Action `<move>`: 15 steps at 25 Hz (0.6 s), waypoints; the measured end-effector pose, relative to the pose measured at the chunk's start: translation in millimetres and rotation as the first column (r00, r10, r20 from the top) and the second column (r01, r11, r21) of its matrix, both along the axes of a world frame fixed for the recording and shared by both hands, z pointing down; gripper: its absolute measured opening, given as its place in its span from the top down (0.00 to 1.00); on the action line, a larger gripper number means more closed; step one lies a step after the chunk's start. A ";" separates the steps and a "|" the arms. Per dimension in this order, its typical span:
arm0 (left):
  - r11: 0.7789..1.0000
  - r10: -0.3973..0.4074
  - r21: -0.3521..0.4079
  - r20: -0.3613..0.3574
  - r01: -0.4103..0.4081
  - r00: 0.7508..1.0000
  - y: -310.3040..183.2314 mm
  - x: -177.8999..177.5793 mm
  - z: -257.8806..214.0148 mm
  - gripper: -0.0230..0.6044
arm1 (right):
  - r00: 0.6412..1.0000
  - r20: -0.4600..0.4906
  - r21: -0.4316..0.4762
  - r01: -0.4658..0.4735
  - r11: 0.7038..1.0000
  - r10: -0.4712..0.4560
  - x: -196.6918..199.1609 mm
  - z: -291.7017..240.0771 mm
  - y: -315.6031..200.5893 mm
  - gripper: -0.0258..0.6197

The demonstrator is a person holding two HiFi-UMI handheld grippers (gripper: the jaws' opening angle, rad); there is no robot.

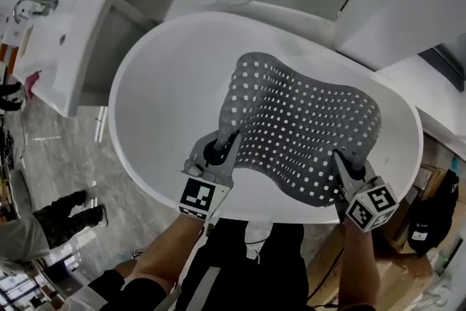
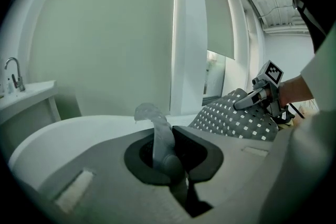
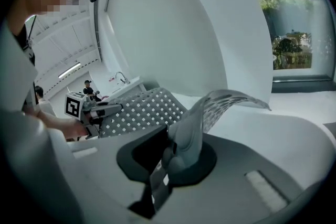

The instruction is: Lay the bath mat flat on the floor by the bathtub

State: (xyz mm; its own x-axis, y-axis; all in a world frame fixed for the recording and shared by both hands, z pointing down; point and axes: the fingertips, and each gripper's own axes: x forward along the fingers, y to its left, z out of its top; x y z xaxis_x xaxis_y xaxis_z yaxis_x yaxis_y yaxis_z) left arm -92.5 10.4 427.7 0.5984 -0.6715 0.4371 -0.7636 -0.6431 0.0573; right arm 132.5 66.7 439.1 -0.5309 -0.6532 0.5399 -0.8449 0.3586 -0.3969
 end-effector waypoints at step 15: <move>0.994 -0.006 -0.105 0.088 0.015 0.996 3.4 -3.5 41.2 0.92 | 0.999 -0.005 -0.112 0.038 0.993 -0.039 23.7 45.7 10.4 0.92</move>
